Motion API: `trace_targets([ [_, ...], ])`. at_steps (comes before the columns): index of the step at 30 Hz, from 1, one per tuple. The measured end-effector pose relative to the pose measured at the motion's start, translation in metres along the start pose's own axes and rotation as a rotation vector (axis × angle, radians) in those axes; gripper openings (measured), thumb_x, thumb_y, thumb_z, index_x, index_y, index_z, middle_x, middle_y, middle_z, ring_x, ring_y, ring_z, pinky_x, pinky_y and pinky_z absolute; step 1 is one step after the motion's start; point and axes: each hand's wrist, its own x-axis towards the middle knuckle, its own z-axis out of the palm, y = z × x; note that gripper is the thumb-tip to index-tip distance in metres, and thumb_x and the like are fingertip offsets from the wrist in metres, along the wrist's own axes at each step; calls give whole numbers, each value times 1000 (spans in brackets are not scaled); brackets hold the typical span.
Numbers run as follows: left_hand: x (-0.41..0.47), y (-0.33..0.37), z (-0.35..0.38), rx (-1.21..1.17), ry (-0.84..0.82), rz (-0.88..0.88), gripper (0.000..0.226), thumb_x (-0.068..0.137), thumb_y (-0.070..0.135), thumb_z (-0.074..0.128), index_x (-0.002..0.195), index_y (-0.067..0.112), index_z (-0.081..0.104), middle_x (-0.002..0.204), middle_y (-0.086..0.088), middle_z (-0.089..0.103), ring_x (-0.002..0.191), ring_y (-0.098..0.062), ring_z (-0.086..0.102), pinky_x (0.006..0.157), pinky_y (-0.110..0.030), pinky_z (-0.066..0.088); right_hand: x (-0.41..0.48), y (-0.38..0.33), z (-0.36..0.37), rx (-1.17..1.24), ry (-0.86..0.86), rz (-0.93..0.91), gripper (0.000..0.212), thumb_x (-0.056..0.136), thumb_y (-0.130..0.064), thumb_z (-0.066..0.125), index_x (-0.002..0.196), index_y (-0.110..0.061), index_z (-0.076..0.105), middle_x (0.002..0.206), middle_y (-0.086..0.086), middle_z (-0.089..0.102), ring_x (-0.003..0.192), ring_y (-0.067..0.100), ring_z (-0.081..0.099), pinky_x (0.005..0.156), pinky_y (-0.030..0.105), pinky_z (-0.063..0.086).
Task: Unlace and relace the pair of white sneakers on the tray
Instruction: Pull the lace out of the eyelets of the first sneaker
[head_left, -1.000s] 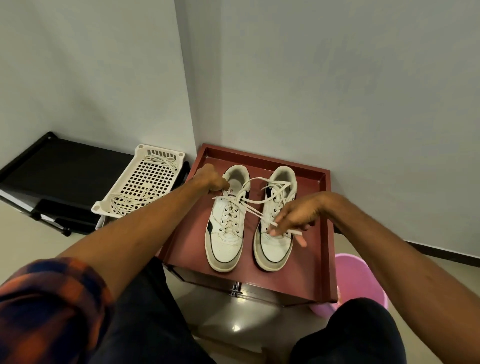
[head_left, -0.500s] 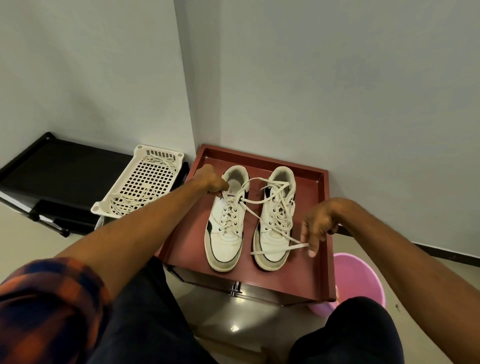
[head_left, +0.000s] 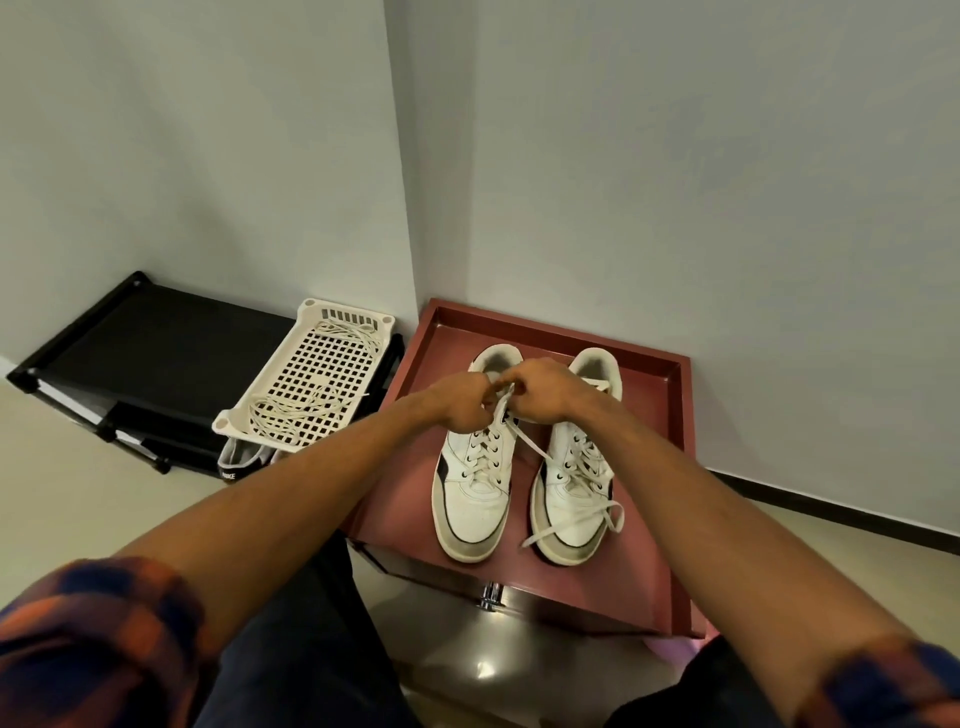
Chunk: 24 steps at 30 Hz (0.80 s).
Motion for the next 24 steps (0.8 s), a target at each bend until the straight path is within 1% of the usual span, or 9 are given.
trace_targets([
  [3, -5, -15, 7, -301, 113, -42, 8, 88, 14, 70, 87, 15, 77, 95, 1, 73, 88, -13, 66, 83, -27, 51, 4, 7, -3, -45, -35, -49, 30, 92, -24, 65, 120, -27, 75, 115, -3, 74, 101, 14, 65, 82, 27, 44],
  [5, -10, -18, 19, -481, 208, -69, 8, 87, 11, 71, 83, 15, 76, 95, 0, 72, 89, -13, 67, 83, -27, 52, 3, 12, -5, -25, -31, -85, 27, 94, -24, 66, 119, -24, 76, 113, -6, 76, 94, 8, 63, 81, 24, 41],
  [8, -12, -9, 25, -836, 212, -143, 18, 90, 1, 56, 80, 9, 69, 91, -4, 65, 76, -14, 59, 63, -25, 49, 2, 20, -8, -24, -29, -107, 23, 93, -24, 69, 115, -23, 77, 108, -8, 77, 92, 6, 66, 84, 26, 47],
  [11, -18, -5, 21, -1433, 229, -260, 32, 78, -5, 39, 63, 10, 63, 84, -8, 65, 59, -10, 47, 44, -18, 33, 2, 25, -9, 6, -35, -113, 19, 93, -27, 72, 111, -25, 78, 102, -10, 77, 93, 7, 69, 88, 33, 54],
  [14, -32, -10, 21, -1868, 215, -306, 17, 71, 7, 41, 63, 6, 56, 71, -6, 60, 49, -10, 34, 41, -19, 21, 3, 20, -4, -31, -31, -143, 19, 95, -28, 71, 112, -24, 78, 103, -10, 77, 86, 2, 64, 80, 25, 44],
  [17, -31, -15, 19, -1815, 192, -384, 17, 81, 21, 51, 72, 8, 57, 57, 2, 52, 44, -7, 27, 39, -19, 15, 6, 16, -3, -52, -13, -149, 20, 96, -28, 69, 114, -25, 77, 106, -10, 77, 93, 5, 66, 80, 23, 40],
  [21, -34, -6, -1, -1130, 199, -271, 28, 89, 25, 70, 66, 14, 62, 58, 3, 58, 39, -3, 36, 39, -17, 26, 6, 13, 1, -143, -9, -151, 22, 97, -29, 66, 117, -26, 75, 109, -7, 76, 102, 14, 67, 89, 33, 49],
  [22, -35, -6, -3, -1042, 213, -226, 27, 89, 21, 73, 66, 10, 63, 57, 3, 60, 39, -2, 41, 41, -15, 31, 6, 14, 2, -154, -6, -149, 22, 97, -29, 66, 117, -26, 75, 109, -6, 76, 102, 15, 67, 90, 33, 50],
  [24, -37, -13, -1, -1044, 236, -210, 26, 87, 13, 74, 65, 8, 61, 60, 1, 60, 44, -1, 46, 46, -14, 37, 4, 19, 2, -128, 11, -135, 21, 98, -29, 66, 116, -24, 75, 109, -6, 76, 102, 15, 67, 88, 31, 48],
])
